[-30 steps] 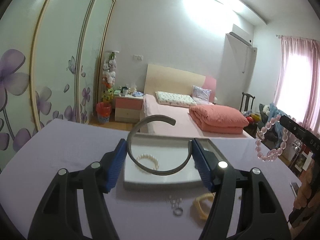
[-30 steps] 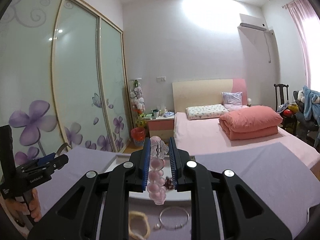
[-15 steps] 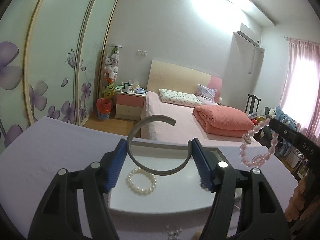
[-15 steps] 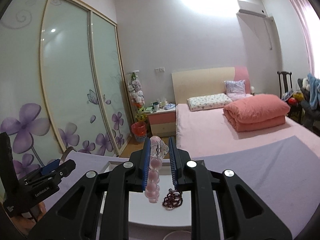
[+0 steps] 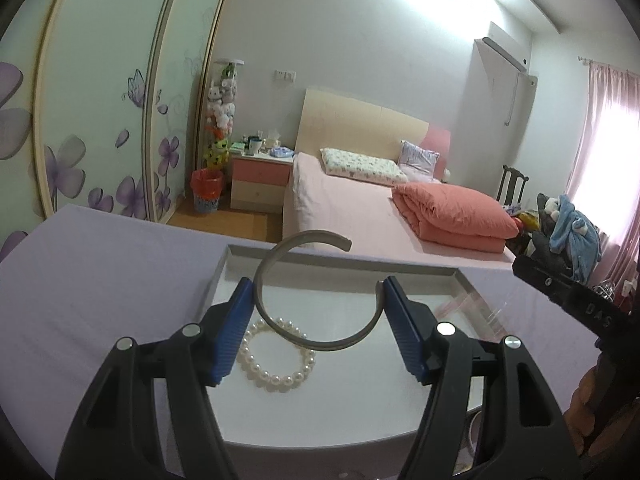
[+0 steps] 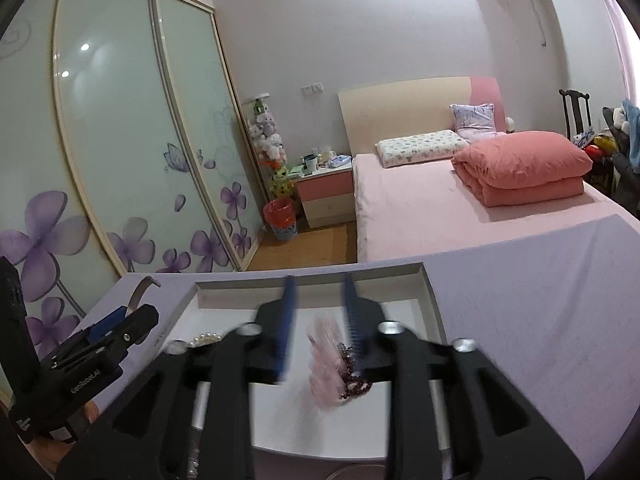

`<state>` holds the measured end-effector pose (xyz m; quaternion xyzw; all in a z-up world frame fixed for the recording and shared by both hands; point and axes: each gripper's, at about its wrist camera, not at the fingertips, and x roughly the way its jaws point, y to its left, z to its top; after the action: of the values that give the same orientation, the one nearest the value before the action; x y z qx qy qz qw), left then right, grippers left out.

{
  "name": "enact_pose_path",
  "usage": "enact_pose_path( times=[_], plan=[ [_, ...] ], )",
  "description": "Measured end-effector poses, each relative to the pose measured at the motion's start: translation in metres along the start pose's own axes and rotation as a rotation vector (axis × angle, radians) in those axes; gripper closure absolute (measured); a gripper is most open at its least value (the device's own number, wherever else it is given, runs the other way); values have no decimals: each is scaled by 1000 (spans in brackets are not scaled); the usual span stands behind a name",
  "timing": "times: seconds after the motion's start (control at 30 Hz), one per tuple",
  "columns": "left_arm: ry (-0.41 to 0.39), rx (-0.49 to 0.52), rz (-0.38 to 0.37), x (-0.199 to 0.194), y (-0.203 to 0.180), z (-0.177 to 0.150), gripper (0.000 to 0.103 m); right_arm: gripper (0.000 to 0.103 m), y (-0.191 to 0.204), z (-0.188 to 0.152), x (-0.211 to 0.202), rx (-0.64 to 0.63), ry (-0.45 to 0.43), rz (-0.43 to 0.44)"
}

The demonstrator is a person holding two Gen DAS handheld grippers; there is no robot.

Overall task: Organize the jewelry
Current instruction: 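Carry the pink bracelet into the tray with the right tool while the left tool carries the cuff, then withdraw both tools from the tray and move the left tool to the silver ring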

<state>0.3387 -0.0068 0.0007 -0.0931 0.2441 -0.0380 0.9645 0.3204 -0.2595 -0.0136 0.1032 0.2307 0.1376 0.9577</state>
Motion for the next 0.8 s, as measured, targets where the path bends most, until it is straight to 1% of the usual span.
enact_pose_path(
  times=[0.03, 0.07, 0.27, 0.37, 0.43, 0.8],
  plan=[
    [3, 0, 0, 2, 1, 0, 39, 54, 0, 0, -2, -3, -12, -8],
    [5, 2, 1, 4, 1, 0, 39, 54, 1, 0, -5, -9, -23, -13],
    [18, 9, 2, 13, 0, -3, 39, 54, 3, 2, -5, -13, -17, -17],
    [53, 3, 8, 28, 2, -8, 38, 54, 2, 4, -2, -16, -12, -19],
    [65, 1, 13, 33, 5, -9, 31, 54, 2, 4, -3, -17, -12, -21],
    [57, 8, 12, 32, 9, -12, 30, 54, -5, 4, 4, -21, -3, -34]
  ],
)
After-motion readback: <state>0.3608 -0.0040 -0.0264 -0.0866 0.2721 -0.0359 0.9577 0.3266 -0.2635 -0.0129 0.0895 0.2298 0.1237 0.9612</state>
